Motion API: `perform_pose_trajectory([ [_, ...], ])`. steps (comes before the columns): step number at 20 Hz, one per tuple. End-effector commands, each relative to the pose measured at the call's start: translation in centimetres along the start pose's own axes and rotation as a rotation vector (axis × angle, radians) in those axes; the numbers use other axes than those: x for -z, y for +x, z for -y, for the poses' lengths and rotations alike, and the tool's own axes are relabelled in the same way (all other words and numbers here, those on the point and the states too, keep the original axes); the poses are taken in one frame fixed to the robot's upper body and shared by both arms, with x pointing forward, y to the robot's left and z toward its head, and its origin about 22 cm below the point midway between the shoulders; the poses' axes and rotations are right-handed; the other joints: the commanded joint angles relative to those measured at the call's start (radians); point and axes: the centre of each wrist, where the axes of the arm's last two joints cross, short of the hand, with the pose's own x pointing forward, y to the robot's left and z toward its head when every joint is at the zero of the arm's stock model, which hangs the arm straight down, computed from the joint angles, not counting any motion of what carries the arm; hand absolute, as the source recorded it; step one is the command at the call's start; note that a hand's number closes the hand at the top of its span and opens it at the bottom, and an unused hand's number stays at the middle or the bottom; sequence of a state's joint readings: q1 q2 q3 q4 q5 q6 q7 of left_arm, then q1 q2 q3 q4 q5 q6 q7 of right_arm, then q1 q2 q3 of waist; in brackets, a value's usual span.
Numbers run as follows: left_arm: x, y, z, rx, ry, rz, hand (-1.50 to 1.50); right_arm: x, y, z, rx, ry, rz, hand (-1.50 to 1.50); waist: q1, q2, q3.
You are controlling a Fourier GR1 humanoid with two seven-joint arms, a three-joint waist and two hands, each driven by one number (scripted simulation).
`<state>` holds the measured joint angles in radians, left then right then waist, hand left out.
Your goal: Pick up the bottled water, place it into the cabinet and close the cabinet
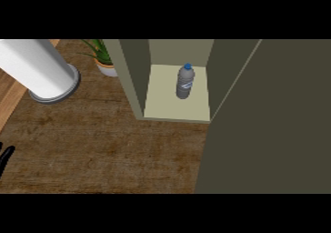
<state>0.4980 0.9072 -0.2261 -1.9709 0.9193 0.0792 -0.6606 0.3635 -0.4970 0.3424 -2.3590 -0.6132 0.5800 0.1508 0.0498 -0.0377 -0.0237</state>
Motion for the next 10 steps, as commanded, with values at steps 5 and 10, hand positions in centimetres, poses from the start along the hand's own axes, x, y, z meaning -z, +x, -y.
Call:
perform_pose_trajectory([
  [5,-0.2,1.4,-2.1,0.025,-0.013,-0.008,-1.50,3.6,3.1,-2.4,-0.152,0.003,0.004,1.50,0.023,0.002,0.000],
  [10,-1.0,1.6,-2.9,0.012,-0.010,-0.018,-1.50,6.4,3.1,-2.5,-0.136,0.020,0.018,1.50,0.042,0.005,0.001],
])
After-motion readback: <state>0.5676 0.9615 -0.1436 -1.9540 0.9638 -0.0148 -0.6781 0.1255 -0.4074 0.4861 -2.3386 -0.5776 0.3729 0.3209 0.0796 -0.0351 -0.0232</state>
